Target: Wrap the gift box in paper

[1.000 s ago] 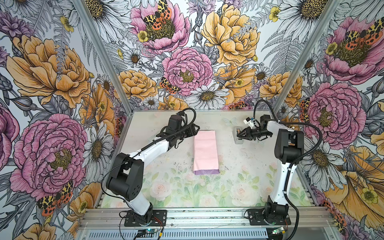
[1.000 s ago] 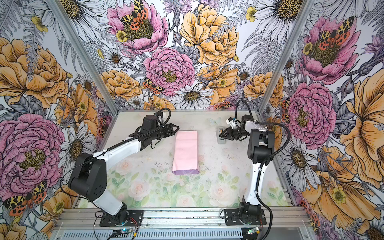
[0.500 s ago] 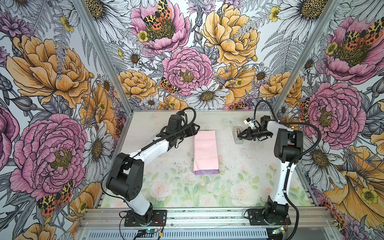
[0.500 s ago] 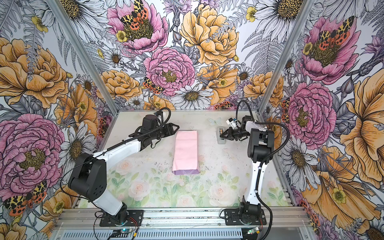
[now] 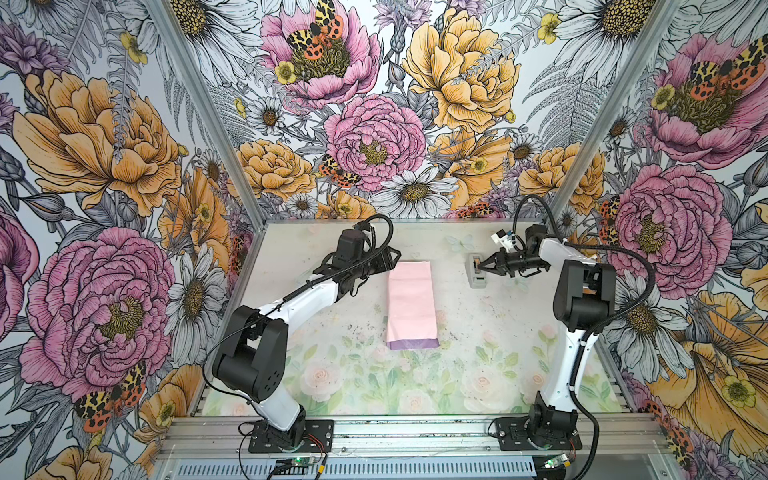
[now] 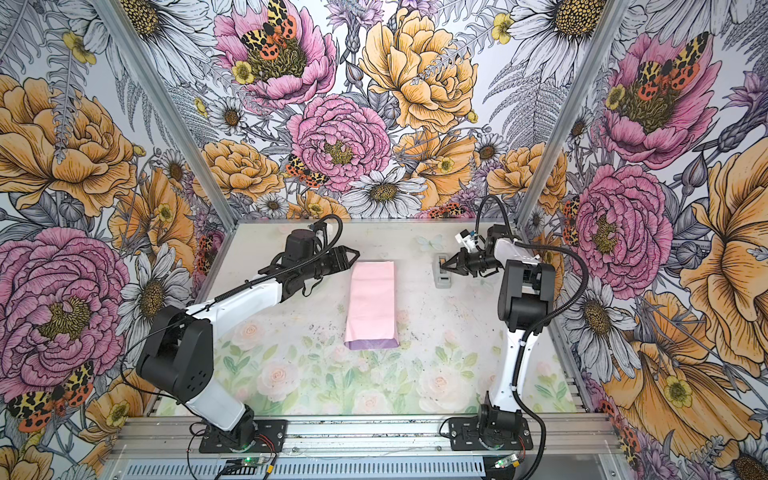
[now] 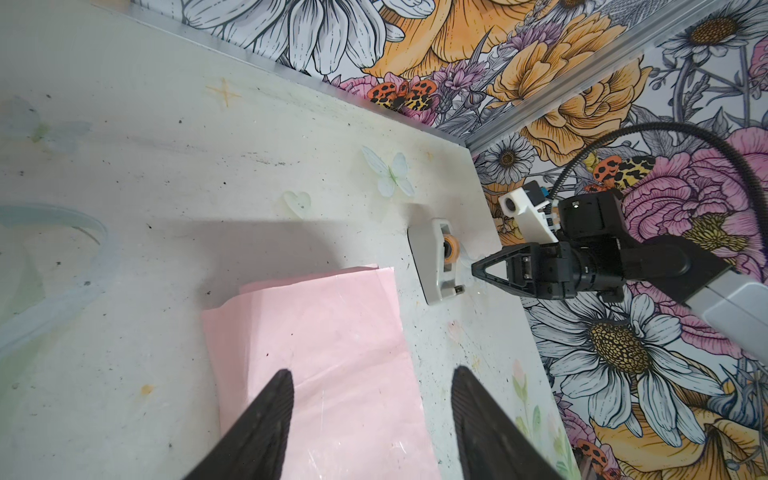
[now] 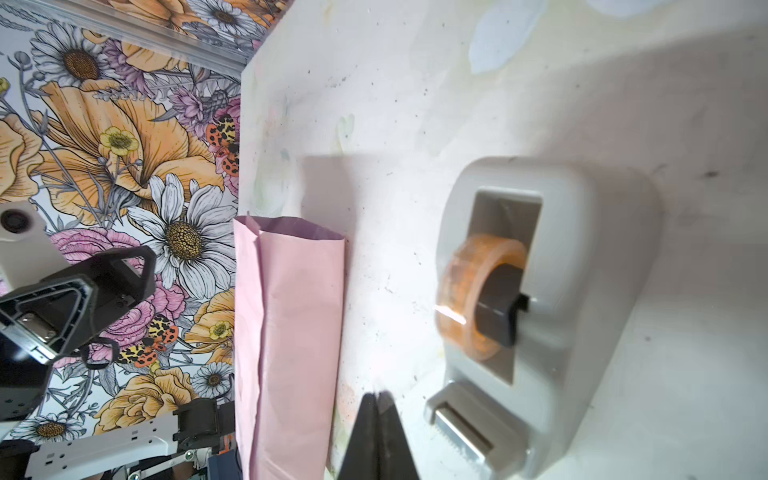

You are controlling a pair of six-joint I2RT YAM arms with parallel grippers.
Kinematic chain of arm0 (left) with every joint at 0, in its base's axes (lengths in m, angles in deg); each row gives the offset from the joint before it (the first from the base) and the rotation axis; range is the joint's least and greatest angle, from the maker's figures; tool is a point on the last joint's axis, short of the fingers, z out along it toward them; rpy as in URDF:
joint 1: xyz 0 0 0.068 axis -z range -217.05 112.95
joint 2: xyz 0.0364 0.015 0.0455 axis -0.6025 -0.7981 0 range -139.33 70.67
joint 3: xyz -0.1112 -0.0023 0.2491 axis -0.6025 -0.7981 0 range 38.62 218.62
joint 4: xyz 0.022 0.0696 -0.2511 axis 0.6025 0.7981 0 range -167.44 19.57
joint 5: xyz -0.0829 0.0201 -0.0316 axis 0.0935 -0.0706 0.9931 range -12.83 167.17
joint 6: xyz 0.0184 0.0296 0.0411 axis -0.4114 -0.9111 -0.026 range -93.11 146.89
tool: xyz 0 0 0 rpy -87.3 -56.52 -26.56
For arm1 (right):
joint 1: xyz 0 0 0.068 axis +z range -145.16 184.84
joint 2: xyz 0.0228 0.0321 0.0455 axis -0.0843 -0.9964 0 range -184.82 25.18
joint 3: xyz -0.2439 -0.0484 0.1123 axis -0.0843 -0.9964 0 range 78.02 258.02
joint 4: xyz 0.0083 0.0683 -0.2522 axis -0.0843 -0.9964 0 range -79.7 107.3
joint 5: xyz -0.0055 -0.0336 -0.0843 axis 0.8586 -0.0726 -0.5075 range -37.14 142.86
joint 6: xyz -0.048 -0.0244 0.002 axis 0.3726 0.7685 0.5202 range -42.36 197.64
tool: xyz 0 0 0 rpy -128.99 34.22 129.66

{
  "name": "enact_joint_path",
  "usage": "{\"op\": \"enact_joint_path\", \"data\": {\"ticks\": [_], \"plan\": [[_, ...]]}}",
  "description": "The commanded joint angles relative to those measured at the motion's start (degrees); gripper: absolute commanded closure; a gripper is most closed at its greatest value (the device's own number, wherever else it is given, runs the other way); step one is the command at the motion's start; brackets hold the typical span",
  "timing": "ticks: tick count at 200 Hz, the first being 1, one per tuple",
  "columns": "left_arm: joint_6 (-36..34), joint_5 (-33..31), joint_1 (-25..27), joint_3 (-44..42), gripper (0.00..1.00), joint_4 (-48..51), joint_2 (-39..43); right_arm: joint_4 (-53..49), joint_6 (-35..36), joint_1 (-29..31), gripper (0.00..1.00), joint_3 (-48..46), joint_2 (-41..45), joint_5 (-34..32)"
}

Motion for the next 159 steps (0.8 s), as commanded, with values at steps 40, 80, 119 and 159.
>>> {"op": "enact_joint_path", "data": {"ticks": [40,80,119,159], "plan": [[-1.4,-1.0,0.7,-0.9,0.38,-1.0,2.5,3.5,-5.8,-0.6,1.0,-11.0,10.8,-1.6],[-1.5,-1.2,1.4,-1.3,0.38,-1.1,2.8,9.1,-9.3,-0.5,1.0,-20.4,15.7,-3.0],[-1.4,-1.4,1.8,-1.9,0.38,-1.2,3.1,15.4,-13.2,-0.6,1.0,-26.3,16.9,-4.3],[-1.5,-1.8,2.2,-2.0,0.38,-1.2,3.0,19.6,-16.0,-0.6,1.0,-28.3,14.4,-6.0]]}}
